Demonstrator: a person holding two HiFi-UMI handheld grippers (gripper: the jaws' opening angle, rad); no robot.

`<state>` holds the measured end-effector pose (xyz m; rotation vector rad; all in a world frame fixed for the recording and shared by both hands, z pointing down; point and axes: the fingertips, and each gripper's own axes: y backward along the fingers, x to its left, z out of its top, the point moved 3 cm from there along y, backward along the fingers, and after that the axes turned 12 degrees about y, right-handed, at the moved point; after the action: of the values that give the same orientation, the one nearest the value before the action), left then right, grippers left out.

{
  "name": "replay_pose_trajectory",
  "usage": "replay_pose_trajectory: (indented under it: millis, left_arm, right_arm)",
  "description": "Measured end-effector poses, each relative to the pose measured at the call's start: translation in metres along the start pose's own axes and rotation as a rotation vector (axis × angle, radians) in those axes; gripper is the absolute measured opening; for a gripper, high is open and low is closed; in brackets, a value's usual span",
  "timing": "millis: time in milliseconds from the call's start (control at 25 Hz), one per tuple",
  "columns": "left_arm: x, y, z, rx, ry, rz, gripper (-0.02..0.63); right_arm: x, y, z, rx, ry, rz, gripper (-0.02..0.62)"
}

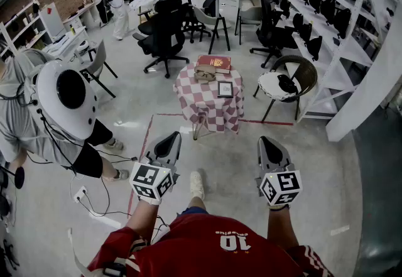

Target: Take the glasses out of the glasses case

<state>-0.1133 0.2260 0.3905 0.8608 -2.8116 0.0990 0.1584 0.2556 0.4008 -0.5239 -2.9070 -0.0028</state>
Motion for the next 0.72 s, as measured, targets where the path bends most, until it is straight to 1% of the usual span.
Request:
replay_pose_trajectory:
  millis: [280,720]
  left_arm:
    - [-0.008,0.001,0.001,-0.006,-0.005,0.002,0.008]
    - [-0.021,-0.006,-0.002,0.004,0.015,-0.034,0.008]
  right_arm:
    - [0.000,0.003,-0.001,-0.003,-0.007,0.009,0.017]
    - [-0.007,0.009,-0.005,0.004,-0.023,-0.003,0.017]
